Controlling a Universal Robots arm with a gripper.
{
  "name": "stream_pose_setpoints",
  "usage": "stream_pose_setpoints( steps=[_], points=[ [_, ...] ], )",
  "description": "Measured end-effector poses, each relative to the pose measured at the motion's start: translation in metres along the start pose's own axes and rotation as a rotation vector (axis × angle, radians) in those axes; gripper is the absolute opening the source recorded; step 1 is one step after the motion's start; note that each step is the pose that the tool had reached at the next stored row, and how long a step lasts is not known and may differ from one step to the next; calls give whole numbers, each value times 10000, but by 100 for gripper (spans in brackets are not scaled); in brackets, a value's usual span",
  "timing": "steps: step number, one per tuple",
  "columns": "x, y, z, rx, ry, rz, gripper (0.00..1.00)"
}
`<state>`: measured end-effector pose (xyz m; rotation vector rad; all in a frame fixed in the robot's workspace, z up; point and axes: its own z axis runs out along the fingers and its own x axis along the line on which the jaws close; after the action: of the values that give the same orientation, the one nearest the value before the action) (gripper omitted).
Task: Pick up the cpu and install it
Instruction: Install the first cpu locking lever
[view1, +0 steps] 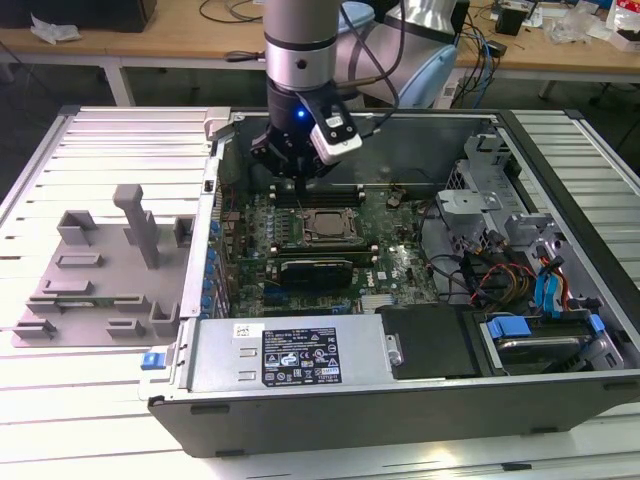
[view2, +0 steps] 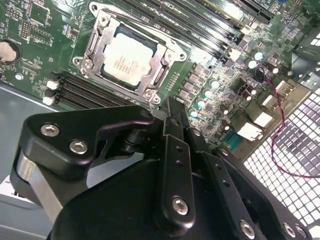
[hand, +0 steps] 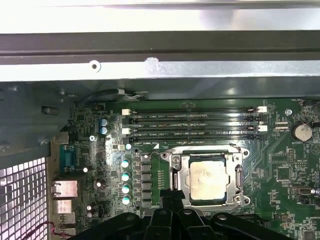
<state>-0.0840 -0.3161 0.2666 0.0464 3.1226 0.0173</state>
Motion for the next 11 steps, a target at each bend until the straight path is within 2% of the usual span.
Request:
stream_pose_setpoints(
  steps=[11],
  points=[
    [157, 9, -3, -1, 0, 0, 11]
  ],
)
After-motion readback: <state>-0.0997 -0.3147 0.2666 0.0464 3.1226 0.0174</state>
